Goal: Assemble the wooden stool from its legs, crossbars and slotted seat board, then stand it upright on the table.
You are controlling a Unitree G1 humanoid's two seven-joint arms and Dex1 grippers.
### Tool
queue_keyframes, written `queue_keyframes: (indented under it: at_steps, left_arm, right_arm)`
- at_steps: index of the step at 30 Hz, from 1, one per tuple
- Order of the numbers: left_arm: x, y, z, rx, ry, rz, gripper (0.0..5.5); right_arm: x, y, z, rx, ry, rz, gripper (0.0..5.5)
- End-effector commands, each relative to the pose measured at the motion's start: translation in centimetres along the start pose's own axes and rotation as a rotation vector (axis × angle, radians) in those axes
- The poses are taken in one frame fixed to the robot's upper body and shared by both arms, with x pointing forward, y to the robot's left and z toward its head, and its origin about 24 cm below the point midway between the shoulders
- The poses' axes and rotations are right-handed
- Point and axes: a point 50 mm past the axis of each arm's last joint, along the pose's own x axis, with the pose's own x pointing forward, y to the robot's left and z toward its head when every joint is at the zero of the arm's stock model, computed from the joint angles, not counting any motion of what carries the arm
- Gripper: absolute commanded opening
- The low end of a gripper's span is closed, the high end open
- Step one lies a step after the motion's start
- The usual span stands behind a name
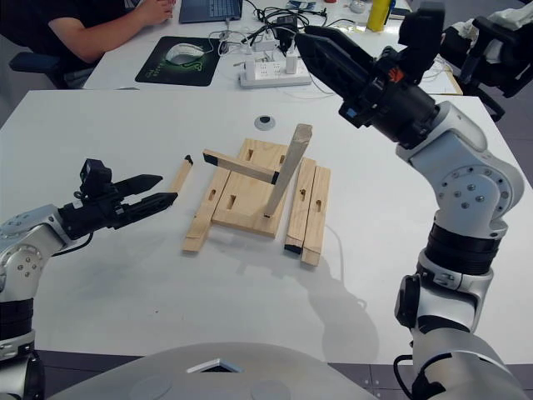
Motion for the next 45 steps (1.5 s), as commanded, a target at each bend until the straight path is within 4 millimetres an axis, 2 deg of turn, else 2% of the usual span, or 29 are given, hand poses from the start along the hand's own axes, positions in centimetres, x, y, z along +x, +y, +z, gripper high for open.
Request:
queue_keyframes:
  at_steps: [1,6,13,16,18,21,22,24,28,34,38,40,42,44,45]
  left_arm:
    - [0.4,0.1,0.3,0.015,-0.003,-0.009,3.91]
    - [0.9,0.1,0.4,0.017,-0.004,-0.021,3.91]
    - [1.0,-0.1,0.2,0.015,-0.003,-0.026,3.91]
    - [1.1,-0.1,0.1,0.014,-0.003,-0.029,3.91]
    - [1.1,-0.2,0.1,0.013,-0.003,-0.029,3.91]
    - [1.2,-0.2,0.1,0.014,-0.001,-0.034,3.91]
    - [1.3,-0.3,0.2,0.013,-0.001,-0.037,3.91]
    - [1.4,-0.5,0.0,0.007,-0.001,-0.044,3.91]
    - [1.5,-0.9,-0.8,-0.015,0.009,-0.05,3.91]
    - [1.7,-1.4,-1.6,-0.037,0.008,-0.048,3.91]
    - [1.5,-1.5,-1.7,-0.042,0.001,-0.037,3.91]
    - [1.4,-1.5,-1.7,-0.041,0.0,-0.033,3.91]
    - [1.4,-1.4,-1.5,-0.037,0.001,-0.036,3.91]
    - [1.6,-1.2,-1.3,-0.033,0.005,-0.045,3.91]
    - [1.6,-1.2,-1.2,-0.032,0.006,-0.049,3.91]
  right_arm:
    - [1.1,0.6,-0.1,0.028,-0.046,0.007,0.73]
    - [1.9,0.7,-0.2,-0.006,-0.033,0.008,0.03]
    - [3.5,1.3,2.5,-0.061,-0.137,0.042,0.03]
    - [3.6,1.6,2.7,-0.04,-0.165,0.052,0.03]
    - [3.4,1.7,1.1,-0.021,-0.089,0.06,0.03]
    - [2.0,1.2,-4.4,0.006,0.157,0.015,0.03]
    - [1.5,1.1,-5.7,0.005,0.195,-0.003,0.03]
    - [1.3,1.1,-6.4,-0.006,0.195,-0.014,0.03]
    - [2.9,1.0,-3.3,-0.095,0.031,-0.011,0.03]
    - [3.7,1.3,3.6,-0.144,-0.207,0.016,0.03]
    - [3.6,1.7,6.1,-0.137,-0.283,0.04,0.03]
    - [3.5,1.8,6.0,-0.11,-0.283,0.052,0.03]
    - [3.1,1.6,1.9,-0.07,-0.093,0.044,0.03]
    - [1.7,1.4,-3.0,0.008,0.086,0.017,0.03]
    - [0.9,1.3,-4.7,0.038,0.131,-0.009,0.03]
